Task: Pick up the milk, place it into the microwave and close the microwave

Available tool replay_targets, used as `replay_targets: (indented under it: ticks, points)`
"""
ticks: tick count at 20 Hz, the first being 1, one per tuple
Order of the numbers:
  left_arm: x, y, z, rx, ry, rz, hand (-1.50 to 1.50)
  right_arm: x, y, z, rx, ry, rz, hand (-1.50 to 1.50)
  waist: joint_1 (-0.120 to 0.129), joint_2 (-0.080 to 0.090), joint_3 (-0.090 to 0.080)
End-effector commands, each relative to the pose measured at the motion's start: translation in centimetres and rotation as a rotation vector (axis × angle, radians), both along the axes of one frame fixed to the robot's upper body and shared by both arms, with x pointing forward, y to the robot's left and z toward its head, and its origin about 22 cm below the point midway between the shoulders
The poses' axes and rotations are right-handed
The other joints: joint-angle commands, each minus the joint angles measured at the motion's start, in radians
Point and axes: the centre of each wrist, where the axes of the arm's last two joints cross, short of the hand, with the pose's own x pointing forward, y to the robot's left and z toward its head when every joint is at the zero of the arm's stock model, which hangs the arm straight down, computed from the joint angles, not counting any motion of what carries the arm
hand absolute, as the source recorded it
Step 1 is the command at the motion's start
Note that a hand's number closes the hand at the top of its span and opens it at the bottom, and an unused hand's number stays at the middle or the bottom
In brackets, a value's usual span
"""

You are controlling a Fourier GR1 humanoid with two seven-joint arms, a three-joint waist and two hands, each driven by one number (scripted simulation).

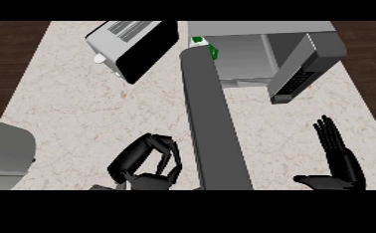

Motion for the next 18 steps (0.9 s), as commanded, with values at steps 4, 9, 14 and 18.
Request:
replay_targets:
  ticks: [4,9,14,18]
  points:
    - [0.4,-5.1,-1.0,0.026,-0.071,-0.035,1.5,-4.4,-2.3,2.1,0.114,-0.115,0.1,-1.5,0.003,0.003,0.0]
    - [-0.4,-8.2,-3.2,0.038,-0.022,-0.124,1.5,-4.1,-2.7,5.0,0.118,-0.195,0.16,-1.5,-0.013,0.009,0.0]
    - [-1.6,-10.5,-3.3,0.044,0.037,-0.125,1.5,-3.1,-1.9,8.2,0.175,-0.226,0.285,-1.5,-0.03,0.01,-0.001]
    - [-1.7,-12.8,-2.4,0.071,0.011,-0.105,1.5,-3.3,-0.3,9.2,0.206,-0.228,0.333,-1.5,-0.052,0.013,-0.001]
